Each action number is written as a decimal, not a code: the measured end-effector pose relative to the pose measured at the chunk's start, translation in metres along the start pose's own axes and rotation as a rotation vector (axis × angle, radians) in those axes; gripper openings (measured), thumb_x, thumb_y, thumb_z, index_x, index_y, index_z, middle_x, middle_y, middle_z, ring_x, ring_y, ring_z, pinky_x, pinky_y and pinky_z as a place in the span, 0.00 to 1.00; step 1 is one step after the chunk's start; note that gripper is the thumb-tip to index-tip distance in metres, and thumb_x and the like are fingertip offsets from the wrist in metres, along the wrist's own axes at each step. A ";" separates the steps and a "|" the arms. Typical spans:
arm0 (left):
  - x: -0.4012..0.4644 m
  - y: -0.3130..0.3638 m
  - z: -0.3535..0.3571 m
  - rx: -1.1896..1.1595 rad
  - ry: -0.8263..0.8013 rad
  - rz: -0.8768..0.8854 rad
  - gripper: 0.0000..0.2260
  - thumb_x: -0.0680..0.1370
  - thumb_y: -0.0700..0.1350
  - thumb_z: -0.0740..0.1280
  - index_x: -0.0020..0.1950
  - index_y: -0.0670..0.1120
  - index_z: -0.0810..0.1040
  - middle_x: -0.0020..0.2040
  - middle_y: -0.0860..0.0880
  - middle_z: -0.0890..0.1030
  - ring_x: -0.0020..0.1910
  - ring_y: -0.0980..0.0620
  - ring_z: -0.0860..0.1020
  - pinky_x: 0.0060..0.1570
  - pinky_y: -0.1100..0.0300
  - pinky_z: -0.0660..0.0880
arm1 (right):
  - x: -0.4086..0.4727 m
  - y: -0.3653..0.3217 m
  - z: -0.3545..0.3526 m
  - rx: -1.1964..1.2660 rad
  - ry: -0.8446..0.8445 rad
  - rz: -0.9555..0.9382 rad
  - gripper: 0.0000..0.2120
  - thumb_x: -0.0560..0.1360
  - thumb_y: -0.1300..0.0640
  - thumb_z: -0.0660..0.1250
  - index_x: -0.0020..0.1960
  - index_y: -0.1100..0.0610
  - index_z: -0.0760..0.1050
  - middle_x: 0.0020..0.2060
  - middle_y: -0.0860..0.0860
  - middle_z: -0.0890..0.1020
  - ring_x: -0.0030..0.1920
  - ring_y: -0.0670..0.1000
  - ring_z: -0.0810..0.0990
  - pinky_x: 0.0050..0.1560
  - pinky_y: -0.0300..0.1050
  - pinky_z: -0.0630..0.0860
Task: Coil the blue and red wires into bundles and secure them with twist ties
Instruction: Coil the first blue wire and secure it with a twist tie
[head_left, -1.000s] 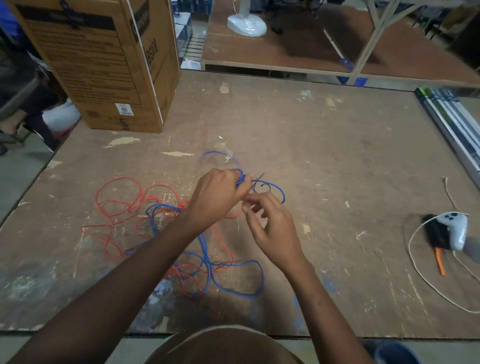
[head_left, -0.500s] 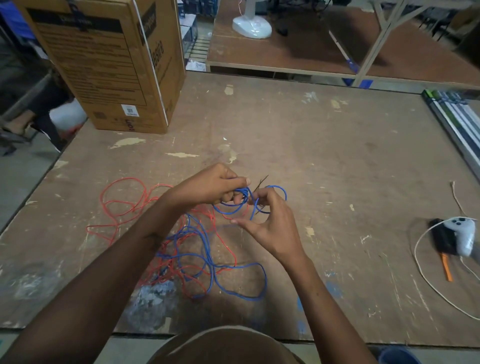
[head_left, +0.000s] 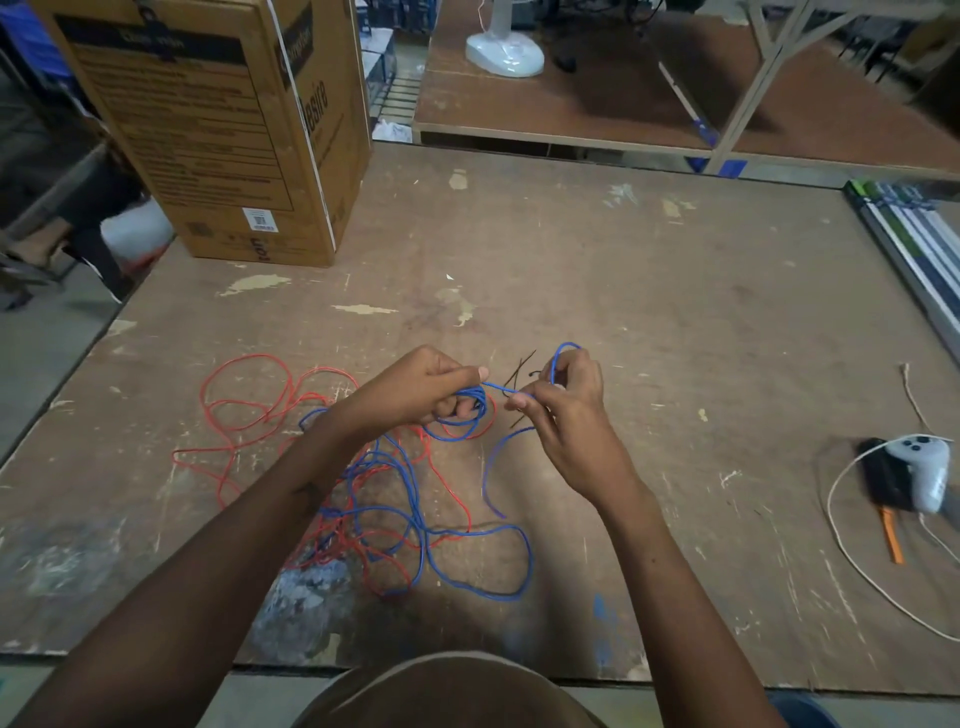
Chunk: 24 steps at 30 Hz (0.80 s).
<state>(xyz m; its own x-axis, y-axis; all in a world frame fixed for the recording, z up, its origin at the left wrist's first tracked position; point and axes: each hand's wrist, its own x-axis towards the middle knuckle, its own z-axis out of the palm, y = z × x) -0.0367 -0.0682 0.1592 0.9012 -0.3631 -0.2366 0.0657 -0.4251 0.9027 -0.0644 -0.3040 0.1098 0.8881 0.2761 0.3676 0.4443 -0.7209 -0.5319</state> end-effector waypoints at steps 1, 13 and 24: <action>-0.002 0.001 0.002 -0.068 -0.013 0.010 0.24 0.86 0.53 0.64 0.32 0.44 0.77 0.26 0.48 0.61 0.23 0.53 0.56 0.24 0.63 0.55 | 0.002 0.000 -0.003 -0.010 -0.012 -0.025 0.16 0.88 0.47 0.63 0.53 0.54 0.85 0.52 0.49 0.67 0.57 0.52 0.70 0.62 0.44 0.70; -0.016 0.032 0.024 -0.752 -0.049 0.270 0.27 0.83 0.53 0.49 0.53 0.43 0.86 0.30 0.53 0.63 0.23 0.56 0.59 0.31 0.53 0.58 | -0.010 -0.045 0.041 0.422 -0.126 0.206 0.07 0.89 0.56 0.60 0.64 0.53 0.76 0.55 0.45 0.85 0.56 0.43 0.83 0.59 0.43 0.78; 0.010 0.009 0.030 0.617 0.406 0.626 0.23 0.88 0.46 0.53 0.80 0.37 0.66 0.56 0.41 0.80 0.52 0.42 0.79 0.56 0.47 0.76 | -0.001 -0.074 0.029 0.843 -0.167 0.459 0.05 0.80 0.68 0.65 0.50 0.62 0.79 0.42 0.54 0.82 0.44 0.51 0.82 0.46 0.49 0.80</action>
<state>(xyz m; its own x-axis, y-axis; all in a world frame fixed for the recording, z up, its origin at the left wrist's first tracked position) -0.0394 -0.1004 0.1546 0.7834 -0.4068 0.4699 -0.6088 -0.6546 0.4483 -0.0945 -0.2327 0.1270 0.9724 0.2151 -0.0905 -0.0686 -0.1071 -0.9919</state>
